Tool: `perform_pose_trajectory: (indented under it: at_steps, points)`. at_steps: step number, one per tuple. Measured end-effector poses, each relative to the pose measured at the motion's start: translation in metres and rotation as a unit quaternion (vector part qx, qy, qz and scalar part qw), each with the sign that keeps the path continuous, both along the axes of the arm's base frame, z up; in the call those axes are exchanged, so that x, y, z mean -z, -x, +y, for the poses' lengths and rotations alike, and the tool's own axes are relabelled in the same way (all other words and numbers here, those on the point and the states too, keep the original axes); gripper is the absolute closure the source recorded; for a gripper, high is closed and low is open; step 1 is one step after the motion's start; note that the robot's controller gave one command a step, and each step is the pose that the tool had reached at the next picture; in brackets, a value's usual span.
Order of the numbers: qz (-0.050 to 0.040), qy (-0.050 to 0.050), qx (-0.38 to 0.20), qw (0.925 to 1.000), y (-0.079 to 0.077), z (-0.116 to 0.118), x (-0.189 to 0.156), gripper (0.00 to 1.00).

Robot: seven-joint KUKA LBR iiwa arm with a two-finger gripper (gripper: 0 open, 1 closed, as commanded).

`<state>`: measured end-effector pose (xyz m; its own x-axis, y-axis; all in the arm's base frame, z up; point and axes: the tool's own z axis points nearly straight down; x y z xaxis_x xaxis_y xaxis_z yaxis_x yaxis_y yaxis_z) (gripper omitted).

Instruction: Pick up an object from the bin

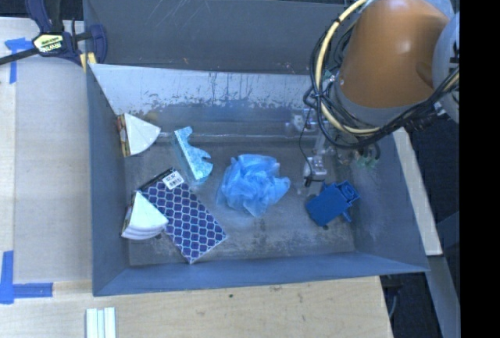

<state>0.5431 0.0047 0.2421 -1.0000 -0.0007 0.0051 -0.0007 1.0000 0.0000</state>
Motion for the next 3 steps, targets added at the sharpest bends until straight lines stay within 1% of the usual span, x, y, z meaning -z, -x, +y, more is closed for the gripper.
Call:
perform_pose_trajectory:
  at_steps: [1, 2, 3]
  points:
    - [-0.0045, 0.0, 0.0, 1.0, -0.001, 0.0, -0.005, 0.0]
    - [-0.0045, 0.0, -0.037, 0.9993, -0.006, 0.005, 0.08, 0.0]
    - [-0.0054, 0.0, -0.073, 0.9973, -0.011, 0.015, 0.109, 0.0]
